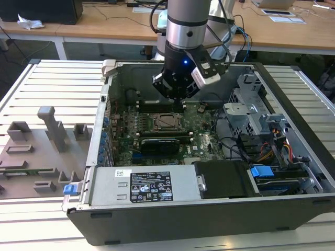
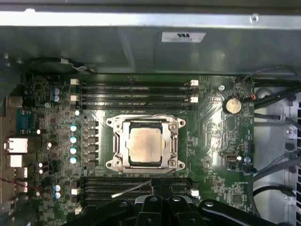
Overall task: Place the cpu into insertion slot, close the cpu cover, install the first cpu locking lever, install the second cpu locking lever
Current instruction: 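Install the second cpu locking lever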
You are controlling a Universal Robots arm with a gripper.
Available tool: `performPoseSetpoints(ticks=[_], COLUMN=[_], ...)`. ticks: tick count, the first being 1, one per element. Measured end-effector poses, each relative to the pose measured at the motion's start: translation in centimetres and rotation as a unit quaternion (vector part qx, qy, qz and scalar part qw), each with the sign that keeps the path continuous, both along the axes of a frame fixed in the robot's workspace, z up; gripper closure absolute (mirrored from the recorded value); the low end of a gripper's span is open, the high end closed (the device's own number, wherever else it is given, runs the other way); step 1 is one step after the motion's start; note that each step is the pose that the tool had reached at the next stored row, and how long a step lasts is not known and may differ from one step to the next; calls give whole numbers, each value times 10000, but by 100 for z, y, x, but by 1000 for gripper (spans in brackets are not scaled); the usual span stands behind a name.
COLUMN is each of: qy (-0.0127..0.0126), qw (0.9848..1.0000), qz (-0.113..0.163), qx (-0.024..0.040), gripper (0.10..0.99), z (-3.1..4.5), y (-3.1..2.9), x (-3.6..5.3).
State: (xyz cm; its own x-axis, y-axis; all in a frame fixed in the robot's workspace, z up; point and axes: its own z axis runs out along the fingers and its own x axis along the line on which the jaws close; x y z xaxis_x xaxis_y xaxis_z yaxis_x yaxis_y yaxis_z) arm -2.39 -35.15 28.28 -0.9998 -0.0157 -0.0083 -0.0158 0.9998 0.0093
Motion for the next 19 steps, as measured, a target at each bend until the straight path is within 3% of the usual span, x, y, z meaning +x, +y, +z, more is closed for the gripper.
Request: performPoseSetpoints(ticks=[2, 8, 11, 16, 17, 18, 19], qy=[0, 0, 0, 1, 0, 0, 0], qw=[10000, 10000, 10000, 10000, 10000, 9998, 9995], qz=[0, 0, 0, 0, 0, 0, -1], qx=[0, 0, 20, 41, 63, 173, 325], gripper=[980, 980, 980, 980, 980, 980, 980], z=[0, -1, -8, -45, -50, -55, -55], y=[-88, -188, -267, -311, -321, -340, -353], x=[0, 0, 0, 0, 0, 0, 0])
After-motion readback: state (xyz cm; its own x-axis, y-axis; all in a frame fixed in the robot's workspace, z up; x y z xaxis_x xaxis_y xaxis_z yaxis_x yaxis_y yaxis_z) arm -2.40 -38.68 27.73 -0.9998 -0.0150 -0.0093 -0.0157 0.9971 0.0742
